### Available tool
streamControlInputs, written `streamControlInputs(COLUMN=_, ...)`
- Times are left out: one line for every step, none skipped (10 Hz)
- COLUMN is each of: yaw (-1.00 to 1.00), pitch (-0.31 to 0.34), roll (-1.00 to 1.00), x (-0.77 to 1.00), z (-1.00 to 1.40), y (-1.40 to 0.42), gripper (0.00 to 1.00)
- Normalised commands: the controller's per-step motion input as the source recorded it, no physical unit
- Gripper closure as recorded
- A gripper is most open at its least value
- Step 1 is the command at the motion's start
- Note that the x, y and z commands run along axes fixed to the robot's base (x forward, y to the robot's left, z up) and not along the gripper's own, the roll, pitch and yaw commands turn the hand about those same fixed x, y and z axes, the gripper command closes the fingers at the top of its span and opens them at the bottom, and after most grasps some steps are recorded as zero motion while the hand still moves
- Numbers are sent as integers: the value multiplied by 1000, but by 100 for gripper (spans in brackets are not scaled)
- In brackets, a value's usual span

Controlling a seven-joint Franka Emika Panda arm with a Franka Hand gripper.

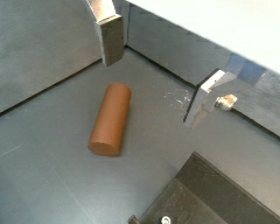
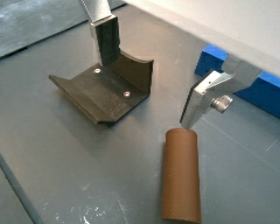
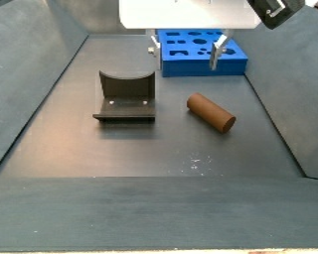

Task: Pick up the round object. Move up. Place the round object on the fixture. Regrasp the round object. Move to above the board. Insert the round object.
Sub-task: Pick up the round object.

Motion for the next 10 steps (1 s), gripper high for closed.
streamControlInputs(yaw=0, pitch=-17, roll=0, x=0, z=0, y=0, gripper=0)
streamControlInputs(yaw=0, pitch=0, roll=-11, x=0, z=0, y=0, gripper=0)
streamControlInputs(yaw=0, pitch=-23, roll=-14, x=0, z=0, y=0, gripper=0)
streamControlInputs(yaw=0, pitch=0, roll=-9, x=0, z=0, y=0, gripper=0)
streamControlInputs(yaw=0, pitch=0, roll=0, x=26, z=0, y=-54, gripper=0)
streamControlInputs(yaw=209, pitch=-31, roll=0, x=0, z=-43, y=-277, gripper=0)
streamControlInputs(yaw=657, pitch=-183, roll=-46, x=-351, z=-303, y=-229, gripper=0)
streamControlInputs(yaw=1000, pitch=0, roll=-109, x=0, z=-277, y=0, gripper=0)
streamControlInputs(yaw=1000, pitch=0, roll=-51, x=0, z=-323, y=0, gripper=0)
streamControlInputs(yaw=1000, pitch=0, roll=-3, x=0, z=-386, y=0, gripper=0)
